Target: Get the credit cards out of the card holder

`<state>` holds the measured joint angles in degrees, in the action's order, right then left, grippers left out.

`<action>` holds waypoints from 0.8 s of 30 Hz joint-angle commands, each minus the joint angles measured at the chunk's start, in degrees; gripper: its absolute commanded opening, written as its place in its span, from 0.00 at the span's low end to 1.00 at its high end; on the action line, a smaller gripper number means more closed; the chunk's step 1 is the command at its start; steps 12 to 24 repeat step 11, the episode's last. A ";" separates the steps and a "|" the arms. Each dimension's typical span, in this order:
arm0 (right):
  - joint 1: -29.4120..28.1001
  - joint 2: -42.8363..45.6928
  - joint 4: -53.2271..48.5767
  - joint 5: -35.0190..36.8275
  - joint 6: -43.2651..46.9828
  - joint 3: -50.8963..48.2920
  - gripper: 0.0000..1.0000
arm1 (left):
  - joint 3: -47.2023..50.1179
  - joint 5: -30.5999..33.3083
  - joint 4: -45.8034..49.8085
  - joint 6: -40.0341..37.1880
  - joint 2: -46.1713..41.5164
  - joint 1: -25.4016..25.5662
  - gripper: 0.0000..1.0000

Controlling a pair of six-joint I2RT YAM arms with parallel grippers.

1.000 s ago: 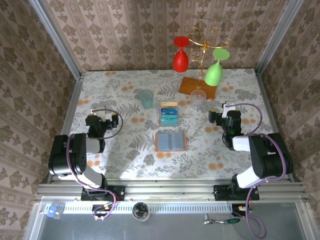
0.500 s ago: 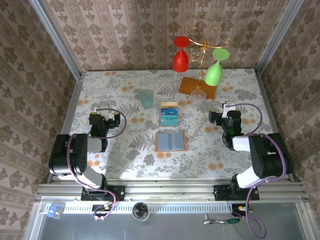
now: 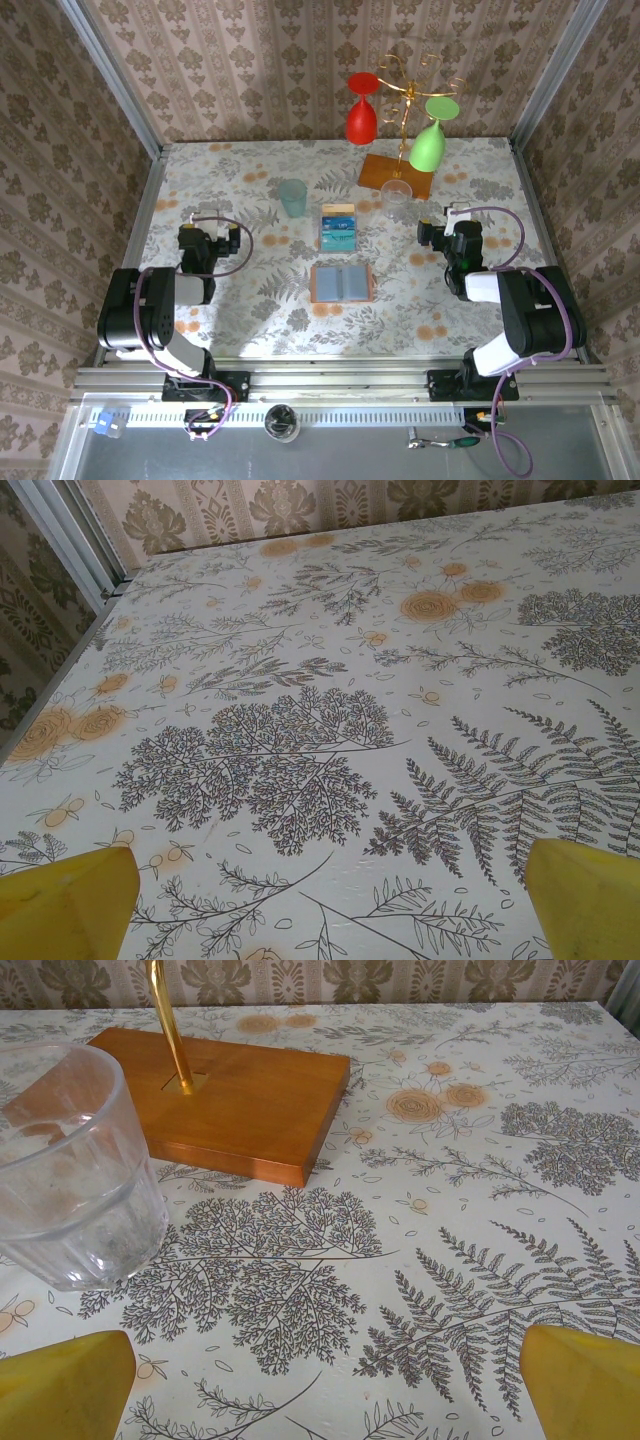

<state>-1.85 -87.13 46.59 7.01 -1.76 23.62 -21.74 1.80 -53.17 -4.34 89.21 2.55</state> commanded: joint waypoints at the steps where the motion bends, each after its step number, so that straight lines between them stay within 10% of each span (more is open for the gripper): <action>1: 0.25 -0.49 2.37 -0.59 -0.51 -0.32 1.00 | 0.20 0.66 -1.06 -1.02 -0.06 0.04 1.00; 24: 0.87 -0.45 1.79 -3.99 0.01 -0.01 1.00 | 0.11 0.33 -0.89 -0.90 -0.04 0.00 1.00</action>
